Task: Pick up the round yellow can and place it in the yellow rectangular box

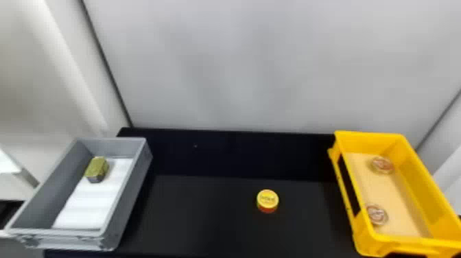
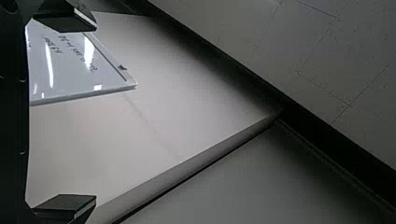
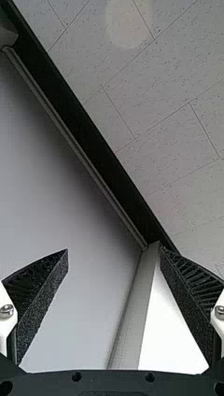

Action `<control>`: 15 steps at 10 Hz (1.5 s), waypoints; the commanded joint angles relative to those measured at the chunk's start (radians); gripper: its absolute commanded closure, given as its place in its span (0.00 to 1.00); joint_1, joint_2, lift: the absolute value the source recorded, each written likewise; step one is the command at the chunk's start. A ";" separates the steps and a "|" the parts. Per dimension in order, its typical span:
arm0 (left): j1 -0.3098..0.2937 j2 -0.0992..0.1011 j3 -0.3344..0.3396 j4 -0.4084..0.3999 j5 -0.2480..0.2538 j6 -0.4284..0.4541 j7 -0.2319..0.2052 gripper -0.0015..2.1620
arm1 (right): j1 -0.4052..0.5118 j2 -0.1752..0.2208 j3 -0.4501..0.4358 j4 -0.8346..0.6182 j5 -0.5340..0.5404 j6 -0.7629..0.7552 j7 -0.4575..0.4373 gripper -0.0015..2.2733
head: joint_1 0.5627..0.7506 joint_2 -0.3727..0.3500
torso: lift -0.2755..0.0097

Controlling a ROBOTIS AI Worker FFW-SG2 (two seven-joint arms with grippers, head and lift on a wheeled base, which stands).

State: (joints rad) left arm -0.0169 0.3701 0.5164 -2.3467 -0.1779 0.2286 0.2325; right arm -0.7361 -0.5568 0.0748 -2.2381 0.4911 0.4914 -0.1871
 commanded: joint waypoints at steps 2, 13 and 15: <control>0.000 0.001 0.001 0.000 0.000 0.002 -0.001 0.00 | -0.003 0.000 0.000 -0.002 0.000 0.000 0.000 0.01 | 0.70 0.59 | 0.96; -0.005 0.011 -0.015 0.000 0.003 0.017 -0.010 0.00 | 0.001 0.153 -0.004 0.090 -0.256 0.319 -0.014 0.01 | 0.70 0.59 | 0.96; -0.002 0.009 -0.022 0.001 0.006 0.018 -0.013 0.00 | -0.012 0.195 -0.027 0.170 -0.338 0.495 0.040 0.01 | 0.70 0.59 | 0.96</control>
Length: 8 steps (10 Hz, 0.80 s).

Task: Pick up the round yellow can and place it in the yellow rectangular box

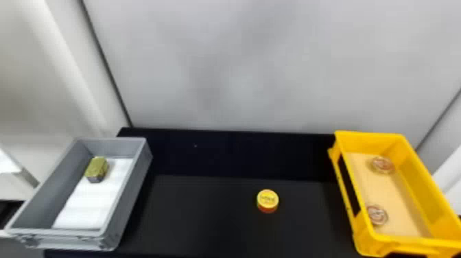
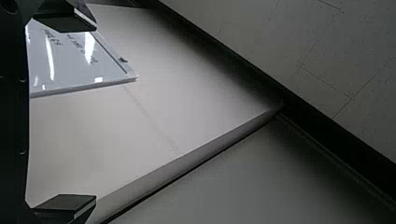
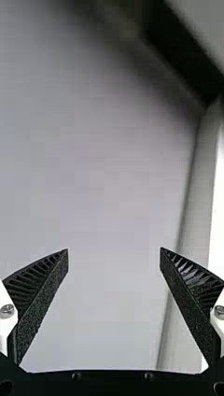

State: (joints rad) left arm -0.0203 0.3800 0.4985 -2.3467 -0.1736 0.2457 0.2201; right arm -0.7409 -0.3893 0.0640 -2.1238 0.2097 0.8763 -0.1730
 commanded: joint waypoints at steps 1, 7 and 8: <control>0.003 -0.001 -0.006 0.003 0.005 0.006 -0.004 0.00 | -0.005 0.036 -0.019 0.113 -0.122 0.169 0.044 0.01 | 0.70 0.59 | 0.96; -0.001 -0.009 -0.020 0.013 0.016 0.011 -0.008 0.00 | 0.095 0.107 0.063 0.421 -0.420 0.224 0.084 0.00 | 0.70 0.59 | 0.96; -0.001 -0.009 -0.021 0.015 0.017 0.011 -0.008 0.00 | 0.117 0.130 0.063 0.455 -0.420 0.213 0.110 0.00 | 0.70 0.59 | 0.96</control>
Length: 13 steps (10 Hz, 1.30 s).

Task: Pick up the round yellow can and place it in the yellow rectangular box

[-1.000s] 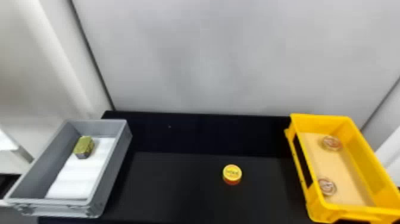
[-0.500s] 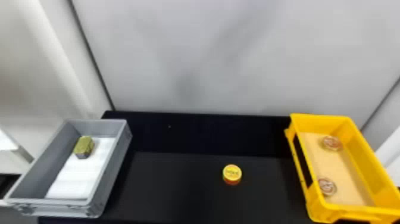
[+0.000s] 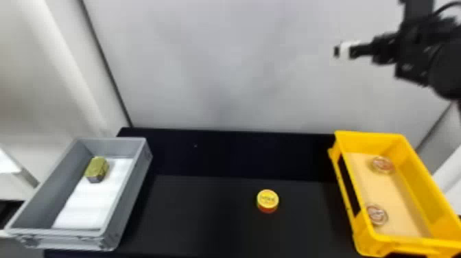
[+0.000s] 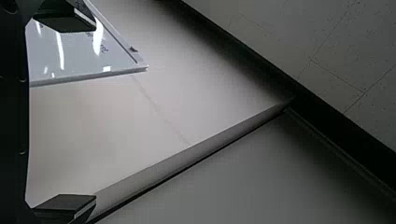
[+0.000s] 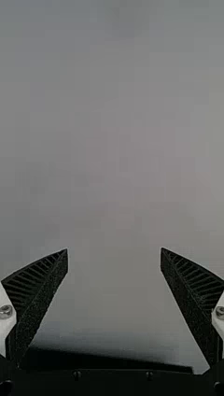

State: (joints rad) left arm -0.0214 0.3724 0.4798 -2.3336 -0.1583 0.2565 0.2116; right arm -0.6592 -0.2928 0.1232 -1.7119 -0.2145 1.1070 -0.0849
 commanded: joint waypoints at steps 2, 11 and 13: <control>0.000 -0.003 -0.009 0.007 0.006 0.000 0.000 0.00 | 0.062 0.066 0.021 0.112 -0.026 -0.011 0.050 0.01 | 0.70 0.59 | 0.96; -0.014 0.005 -0.033 0.020 0.020 0.000 -0.004 0.00 | 0.136 0.164 0.119 0.454 -0.069 -0.019 0.217 0.01 | 0.70 0.59 | 0.96; -0.017 0.007 -0.039 0.023 0.020 -0.003 -0.004 0.00 | 0.136 0.170 0.164 0.534 -0.069 -0.037 0.258 0.01 | 0.70 0.59 | 0.96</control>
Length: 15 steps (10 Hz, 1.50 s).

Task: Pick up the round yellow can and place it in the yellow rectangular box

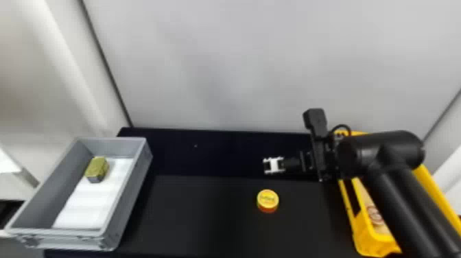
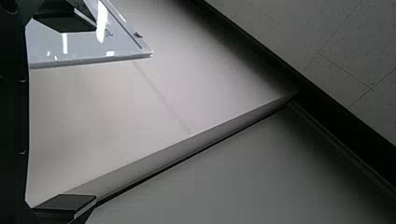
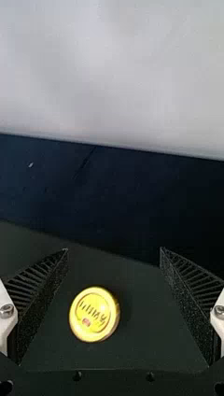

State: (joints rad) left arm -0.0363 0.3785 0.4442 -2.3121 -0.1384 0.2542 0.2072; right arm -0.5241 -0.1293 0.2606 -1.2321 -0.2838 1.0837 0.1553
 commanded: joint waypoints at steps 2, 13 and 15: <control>-0.007 0.001 -0.010 0.005 -0.001 -0.003 0.000 0.00 | -0.002 0.013 0.065 0.115 0.071 -0.025 0.092 0.01 | 0.70 0.59 | 0.96; -0.025 -0.010 -0.036 0.019 -0.003 -0.030 0.005 0.00 | -0.037 0.083 0.103 0.407 0.301 -0.257 0.293 0.01 | 0.70 0.59 | 0.96; -0.028 -0.012 -0.039 0.022 -0.003 -0.033 0.005 0.00 | -0.043 0.083 0.115 0.434 0.301 -0.280 0.293 0.01 | 0.70 0.59 | 0.96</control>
State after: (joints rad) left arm -0.0631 0.3681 0.4074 -2.2917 -0.1405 0.2229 0.2117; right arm -0.5635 -0.0460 0.3682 -0.8179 0.0179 0.8213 0.4484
